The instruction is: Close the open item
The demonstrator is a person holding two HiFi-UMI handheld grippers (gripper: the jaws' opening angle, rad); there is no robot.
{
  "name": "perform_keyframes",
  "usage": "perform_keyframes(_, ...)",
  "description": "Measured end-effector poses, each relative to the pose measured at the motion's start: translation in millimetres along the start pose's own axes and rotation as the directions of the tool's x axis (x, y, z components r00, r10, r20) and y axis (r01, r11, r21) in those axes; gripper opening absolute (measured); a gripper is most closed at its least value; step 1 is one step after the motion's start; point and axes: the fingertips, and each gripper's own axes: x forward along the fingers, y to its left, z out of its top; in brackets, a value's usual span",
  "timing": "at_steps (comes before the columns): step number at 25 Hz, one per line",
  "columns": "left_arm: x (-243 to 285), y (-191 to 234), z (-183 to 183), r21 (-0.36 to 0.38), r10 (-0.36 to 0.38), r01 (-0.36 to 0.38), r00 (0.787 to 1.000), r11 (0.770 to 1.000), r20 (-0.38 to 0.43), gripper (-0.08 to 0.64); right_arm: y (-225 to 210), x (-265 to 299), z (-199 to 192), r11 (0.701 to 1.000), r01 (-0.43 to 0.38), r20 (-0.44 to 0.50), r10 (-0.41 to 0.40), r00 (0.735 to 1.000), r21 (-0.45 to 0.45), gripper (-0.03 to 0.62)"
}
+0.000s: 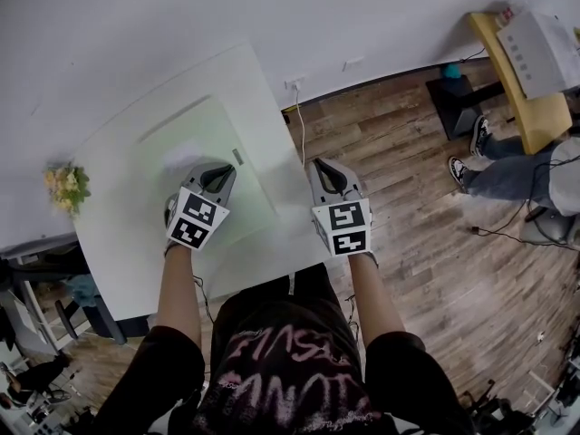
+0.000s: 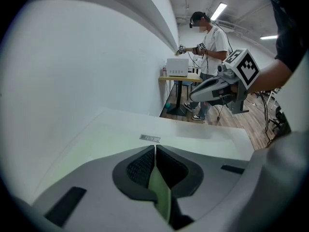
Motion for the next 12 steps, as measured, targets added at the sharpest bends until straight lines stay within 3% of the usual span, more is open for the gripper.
perform_keyframes(2, -3, 0, 4, -0.023, -0.003, 0.004, 1.0, 1.0, 0.014, 0.023, 1, -1, 2, 1.0, -0.001, 0.0, 0.001, 1.0, -0.004, 0.026)
perform_keyframes(7, -19, 12, 17, -0.174, 0.024, -0.005, 0.994, 0.985, 0.106, 0.026, 6, -1, 10, 1.0, -0.008, 0.008, 0.008, 1.0, -0.018, 0.026)
perform_keyframes(12, -41, 22, 5, -0.211, 0.088, -0.059, 0.988, 0.976, 0.129, 0.026, 20, 2, 23, 0.998, -0.026, 0.02, 0.027, 0.999, -0.053, 0.026)
